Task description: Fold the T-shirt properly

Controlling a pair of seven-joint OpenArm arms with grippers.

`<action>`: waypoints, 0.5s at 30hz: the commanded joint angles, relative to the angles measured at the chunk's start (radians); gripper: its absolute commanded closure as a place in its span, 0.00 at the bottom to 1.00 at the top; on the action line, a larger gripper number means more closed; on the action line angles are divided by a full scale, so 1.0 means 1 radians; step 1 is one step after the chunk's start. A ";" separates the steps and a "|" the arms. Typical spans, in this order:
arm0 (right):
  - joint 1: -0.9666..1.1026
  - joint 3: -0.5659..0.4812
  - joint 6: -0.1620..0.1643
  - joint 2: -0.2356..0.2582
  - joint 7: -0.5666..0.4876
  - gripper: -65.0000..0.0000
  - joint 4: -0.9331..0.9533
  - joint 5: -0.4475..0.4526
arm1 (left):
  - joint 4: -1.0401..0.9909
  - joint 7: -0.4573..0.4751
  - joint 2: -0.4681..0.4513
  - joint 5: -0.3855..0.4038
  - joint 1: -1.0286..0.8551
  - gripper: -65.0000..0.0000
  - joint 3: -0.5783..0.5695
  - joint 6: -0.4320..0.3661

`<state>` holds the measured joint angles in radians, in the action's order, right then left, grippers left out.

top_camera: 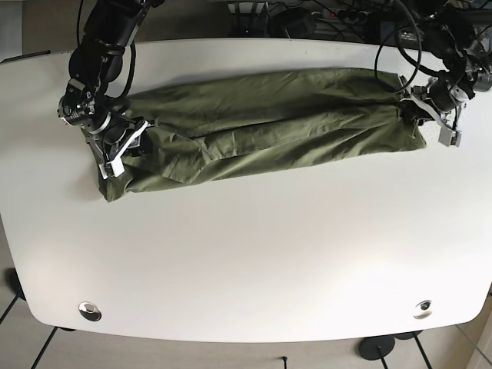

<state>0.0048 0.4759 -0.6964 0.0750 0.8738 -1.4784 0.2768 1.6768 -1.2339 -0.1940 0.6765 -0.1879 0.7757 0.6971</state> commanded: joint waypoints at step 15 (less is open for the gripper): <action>-0.018 0.001 -0.002 0.007 -0.006 0.80 -0.017 0.012 | 0.210 0.021 0.179 0.021 0.103 0.91 -0.552 -0.100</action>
<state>0.0017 0.4759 -0.6964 0.0750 0.8757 -1.4780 0.2768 1.8690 -1.2438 -0.0135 0.6712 -0.1051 0.2211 0.5995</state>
